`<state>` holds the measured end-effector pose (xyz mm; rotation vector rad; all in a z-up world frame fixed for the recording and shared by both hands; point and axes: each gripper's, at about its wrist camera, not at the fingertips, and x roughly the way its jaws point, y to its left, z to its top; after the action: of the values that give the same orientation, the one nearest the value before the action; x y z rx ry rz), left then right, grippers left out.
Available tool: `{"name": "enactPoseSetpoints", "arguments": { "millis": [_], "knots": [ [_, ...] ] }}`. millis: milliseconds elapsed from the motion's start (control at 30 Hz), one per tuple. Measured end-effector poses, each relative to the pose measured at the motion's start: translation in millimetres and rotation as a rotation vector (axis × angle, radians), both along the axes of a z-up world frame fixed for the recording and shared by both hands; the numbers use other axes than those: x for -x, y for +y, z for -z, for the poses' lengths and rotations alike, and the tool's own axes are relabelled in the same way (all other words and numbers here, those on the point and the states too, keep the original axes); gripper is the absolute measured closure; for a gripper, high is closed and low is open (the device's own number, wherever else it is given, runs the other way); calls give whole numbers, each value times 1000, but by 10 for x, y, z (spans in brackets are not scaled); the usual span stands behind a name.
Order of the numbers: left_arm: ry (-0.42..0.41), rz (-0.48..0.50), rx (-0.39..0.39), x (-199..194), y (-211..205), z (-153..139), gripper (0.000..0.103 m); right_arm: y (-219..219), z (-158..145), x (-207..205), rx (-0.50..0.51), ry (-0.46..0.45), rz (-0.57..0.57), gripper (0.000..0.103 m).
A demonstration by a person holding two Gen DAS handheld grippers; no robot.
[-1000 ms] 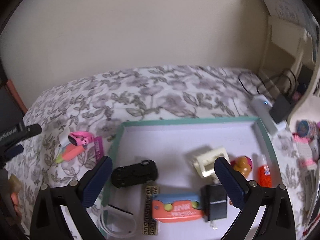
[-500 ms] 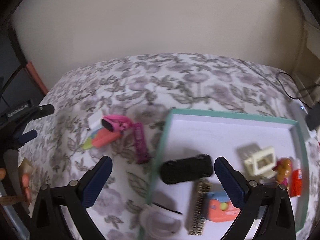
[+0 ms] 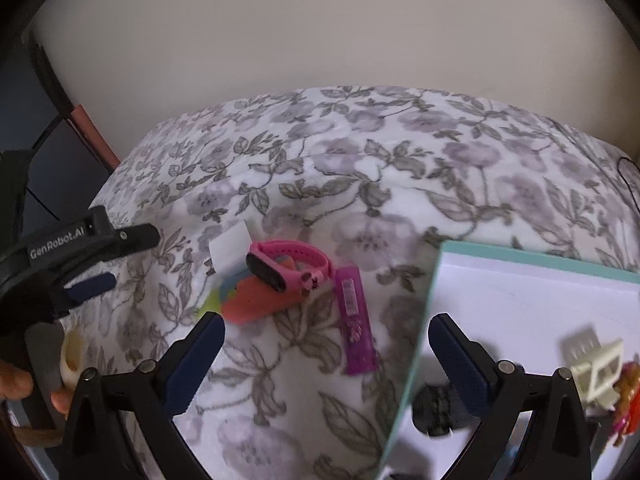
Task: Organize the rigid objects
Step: 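Move both grippers back over the pile of objects, then grasp the white charger plug with the left gripper while the right grasps the pink watch band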
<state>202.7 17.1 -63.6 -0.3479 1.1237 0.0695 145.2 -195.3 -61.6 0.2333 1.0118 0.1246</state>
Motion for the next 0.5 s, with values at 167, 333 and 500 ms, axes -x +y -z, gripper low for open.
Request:
{"name": "enactPoseSetpoints", "arguments": {
  "millis": [167,333,500],
  "knots": [
    [33,12,4,-141,-38,111,8,44,102,-224,-58,19,1,0],
    [47,14,10,-274,-43,189,8,119,213,-381,-96,33,-14,1],
    [65,14,26,-368,-81,275,8,142,328,-478,-111,41,-25,11]
  ]
}}
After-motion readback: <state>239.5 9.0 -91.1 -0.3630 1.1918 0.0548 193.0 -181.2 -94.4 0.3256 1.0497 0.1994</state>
